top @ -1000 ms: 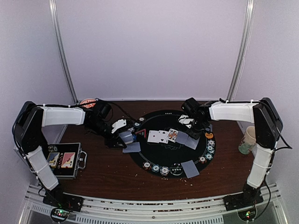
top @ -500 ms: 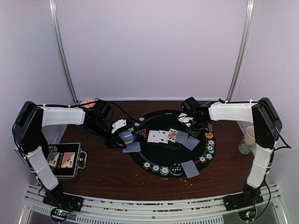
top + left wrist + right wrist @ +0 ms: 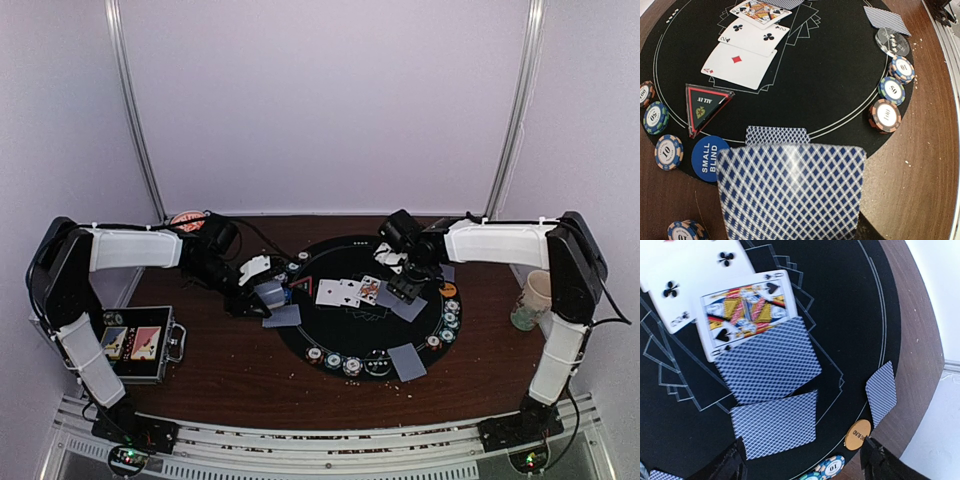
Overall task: Distribute texas hold em gaming equipment
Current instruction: Place the poker card in the community card area, then adjust the poker card in the community card area.
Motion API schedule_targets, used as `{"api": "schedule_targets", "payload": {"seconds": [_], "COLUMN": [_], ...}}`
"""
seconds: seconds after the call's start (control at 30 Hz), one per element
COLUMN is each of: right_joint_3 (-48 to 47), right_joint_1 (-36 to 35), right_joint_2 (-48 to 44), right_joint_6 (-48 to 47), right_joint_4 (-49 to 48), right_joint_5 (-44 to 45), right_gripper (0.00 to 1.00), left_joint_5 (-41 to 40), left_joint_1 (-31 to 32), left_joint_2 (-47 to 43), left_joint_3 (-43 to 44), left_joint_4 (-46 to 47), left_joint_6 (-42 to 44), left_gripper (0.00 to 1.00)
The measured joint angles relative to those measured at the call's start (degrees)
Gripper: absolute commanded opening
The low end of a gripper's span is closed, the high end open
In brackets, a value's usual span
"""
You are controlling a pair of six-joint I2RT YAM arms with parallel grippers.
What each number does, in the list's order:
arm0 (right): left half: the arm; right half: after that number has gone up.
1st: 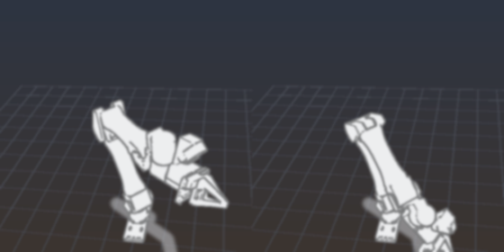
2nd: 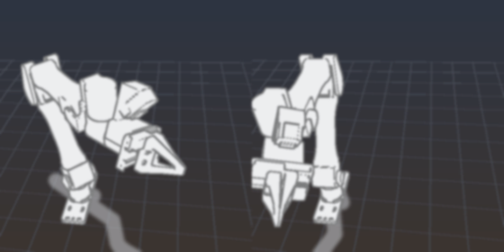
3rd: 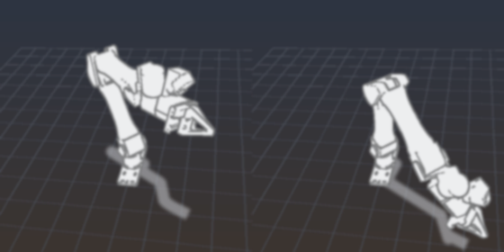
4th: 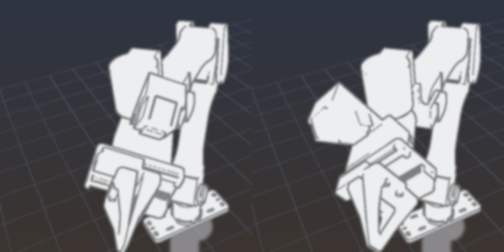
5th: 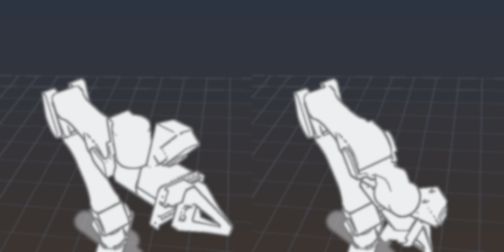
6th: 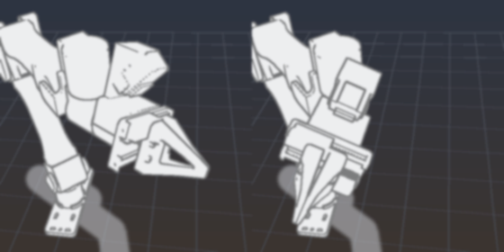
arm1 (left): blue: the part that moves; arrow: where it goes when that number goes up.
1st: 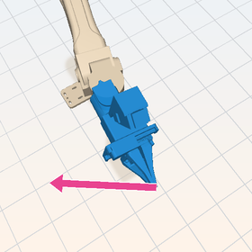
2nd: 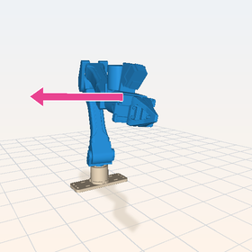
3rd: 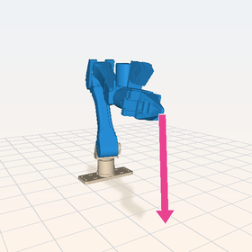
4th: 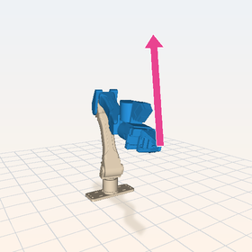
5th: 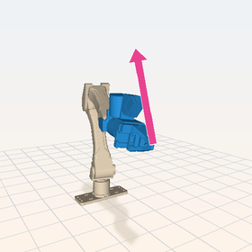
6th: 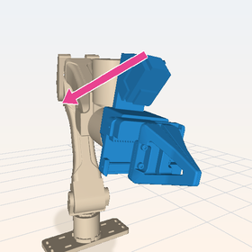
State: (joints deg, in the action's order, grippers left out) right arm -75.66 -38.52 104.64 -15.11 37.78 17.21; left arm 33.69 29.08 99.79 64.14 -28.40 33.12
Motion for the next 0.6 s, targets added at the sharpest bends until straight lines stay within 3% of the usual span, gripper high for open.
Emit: {"api": "schedule_targets", "payload": {"seconds": [0.23, 0.6], "right_joint_3": [2.99, 8.98], "right_joint_1": [-6.6, -7.74], "right_joint_2": [-0.59, -0.57], "right_joint_6": [4.63, 8.07], "right_joint_4": [3.69, 6.34], "right_joint_5": [1.66, 5.53], "right_gripper": [0.86, 0.88], "left_joint_5": [0.0, 0.0], "left_joint_1": [0.0, 0.0], "left_joint_2": [0.0, 0.0], "left_joint_3": [0.0, 0.0], "left_joint_4": [-0.02, 0.0], "left_joint_6": [0.0, 0.0], "left_gripper": [0.48, 0.48]}}
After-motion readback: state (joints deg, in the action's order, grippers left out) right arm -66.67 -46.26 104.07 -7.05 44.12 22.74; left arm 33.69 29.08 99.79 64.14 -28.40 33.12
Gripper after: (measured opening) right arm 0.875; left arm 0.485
